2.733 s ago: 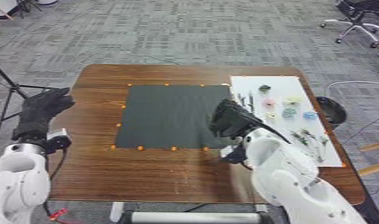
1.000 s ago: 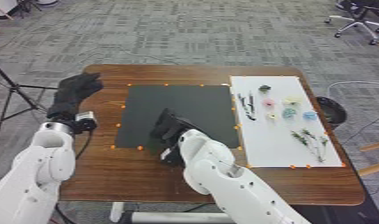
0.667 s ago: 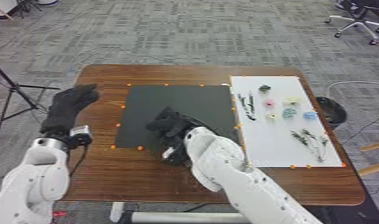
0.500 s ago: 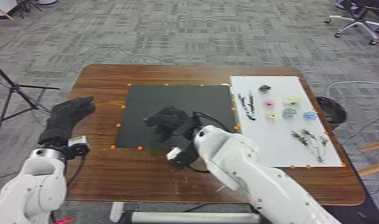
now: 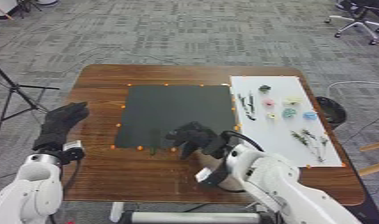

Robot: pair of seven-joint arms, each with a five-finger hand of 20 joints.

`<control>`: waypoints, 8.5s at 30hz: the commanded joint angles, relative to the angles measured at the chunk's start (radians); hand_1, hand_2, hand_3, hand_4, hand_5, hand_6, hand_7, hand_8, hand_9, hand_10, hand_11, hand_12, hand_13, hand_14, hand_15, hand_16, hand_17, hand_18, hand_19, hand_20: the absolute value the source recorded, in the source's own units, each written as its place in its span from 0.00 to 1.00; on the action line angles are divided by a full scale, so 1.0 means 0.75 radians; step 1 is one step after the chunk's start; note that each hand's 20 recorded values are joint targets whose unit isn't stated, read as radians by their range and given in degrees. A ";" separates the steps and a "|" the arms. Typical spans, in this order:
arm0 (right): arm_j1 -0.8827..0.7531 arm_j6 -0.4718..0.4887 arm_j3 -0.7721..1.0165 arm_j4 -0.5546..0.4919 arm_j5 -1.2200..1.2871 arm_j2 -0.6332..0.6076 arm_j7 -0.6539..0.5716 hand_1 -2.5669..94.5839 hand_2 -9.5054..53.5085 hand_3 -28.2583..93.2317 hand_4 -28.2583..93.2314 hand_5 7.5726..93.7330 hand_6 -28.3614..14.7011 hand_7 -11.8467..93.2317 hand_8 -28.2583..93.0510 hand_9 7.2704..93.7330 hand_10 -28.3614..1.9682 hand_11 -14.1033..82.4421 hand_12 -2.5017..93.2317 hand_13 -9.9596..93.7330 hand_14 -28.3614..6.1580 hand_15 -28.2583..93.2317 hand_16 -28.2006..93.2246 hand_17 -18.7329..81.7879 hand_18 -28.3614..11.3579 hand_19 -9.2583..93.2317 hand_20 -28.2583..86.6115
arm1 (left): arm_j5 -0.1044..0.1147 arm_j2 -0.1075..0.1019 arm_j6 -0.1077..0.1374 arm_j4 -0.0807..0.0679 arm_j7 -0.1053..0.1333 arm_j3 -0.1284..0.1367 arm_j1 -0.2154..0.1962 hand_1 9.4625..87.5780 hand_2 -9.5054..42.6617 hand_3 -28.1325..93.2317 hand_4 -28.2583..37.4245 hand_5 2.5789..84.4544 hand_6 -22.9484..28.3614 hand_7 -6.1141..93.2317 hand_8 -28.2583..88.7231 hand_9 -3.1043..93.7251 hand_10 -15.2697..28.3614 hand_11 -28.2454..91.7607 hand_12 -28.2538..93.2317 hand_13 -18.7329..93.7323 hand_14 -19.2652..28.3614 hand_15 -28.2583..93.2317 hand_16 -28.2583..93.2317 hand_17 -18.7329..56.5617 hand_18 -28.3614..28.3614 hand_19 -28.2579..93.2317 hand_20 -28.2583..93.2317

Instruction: Arrange flowers

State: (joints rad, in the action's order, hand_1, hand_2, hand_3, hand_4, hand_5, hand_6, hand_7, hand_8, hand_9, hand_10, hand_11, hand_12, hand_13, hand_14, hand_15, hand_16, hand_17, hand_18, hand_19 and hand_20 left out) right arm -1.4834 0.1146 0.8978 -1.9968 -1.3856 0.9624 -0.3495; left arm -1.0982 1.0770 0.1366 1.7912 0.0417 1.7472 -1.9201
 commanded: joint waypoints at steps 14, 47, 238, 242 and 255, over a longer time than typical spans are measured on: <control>0.132 0.169 -0.091 0.234 -0.079 0.255 0.048 0.14 0.26 0.72 0.18 0.44 0.52 0.18 0.21 0.45 0.40 0.20 0.13 0.71 0.26 0.56 0.47 0.44 0.11 0.53 0.60 | 0.015 0.030 -0.043 0.008 0.000 -0.041 0.061 0.22 0.25 0.77 0.11 0.56 0.55 0.24 0.18 0.51 0.69 0.43 0.33 0.48 0.80 0.38 0.26 0.30 0.74 0.33 0.38; 0.339 0.431 -0.277 0.076 -0.891 0.040 0.182 0.18 0.26 0.67 0.19 0.54 0.46 0.17 0.21 0.52 0.36 0.21 0.15 0.75 0.33 0.86 0.48 0.49 0.00 0.78 0.77 | 0.007 0.005 -0.055 0.038 -0.016 -0.022 0.058 0.22 0.25 0.77 0.11 0.56 0.55 0.24 0.18 0.51 0.69 0.42 0.33 0.48 0.80 0.38 0.26 0.30 0.75 0.33 0.38; -0.575 0.363 0.856 0.074 -0.978 -0.226 -0.406 0.58 0.10 0.65 0.19 0.84 0.65 0.32 0.47 0.94 0.59 0.55 0.32 0.95 0.72 0.78 0.51 0.69 0.16 0.94 0.62 | 0.057 0.064 0.110 0.132 0.103 0.070 -0.103 0.24 0.27 0.77 0.11 0.58 0.55 0.26 0.18 0.52 0.68 0.44 0.34 0.49 0.78 0.38 0.26 0.33 0.73 0.31 0.38; -0.563 0.361 0.885 0.047 -0.925 -0.242 -0.411 0.58 0.12 0.65 0.19 0.84 0.67 0.32 0.48 0.94 0.59 0.56 0.32 0.95 0.72 0.79 0.52 0.70 0.16 0.94 0.62 | 0.060 0.062 0.108 0.133 0.101 0.073 -0.105 0.24 0.27 0.77 0.11 0.58 0.55 0.26 0.18 0.52 0.68 0.44 0.34 0.49 0.78 0.38 0.26 0.33 0.73 0.31 0.38; -0.512 0.231 0.883 -0.237 -1.008 -0.263 -0.324 0.57 0.12 0.67 0.21 0.85 0.67 0.34 0.49 0.96 0.60 0.57 0.32 0.97 0.75 0.79 0.52 0.72 0.16 0.95 0.62 | 0.060 0.038 0.118 0.146 0.072 0.084 -0.119 0.24 0.27 0.77 0.11 0.58 0.55 0.26 0.18 0.52 0.68 0.44 0.34 0.49 0.78 0.38 0.26 0.33 0.73 0.32 0.38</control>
State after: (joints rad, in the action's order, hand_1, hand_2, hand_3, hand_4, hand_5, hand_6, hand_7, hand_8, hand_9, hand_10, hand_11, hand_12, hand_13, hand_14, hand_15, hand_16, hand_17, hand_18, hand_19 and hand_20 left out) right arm -1.9370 0.3435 1.6141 -2.0711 -2.0698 0.7664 -0.6386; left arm -1.0585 1.1150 0.2247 1.8885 0.1119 1.8028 -1.9957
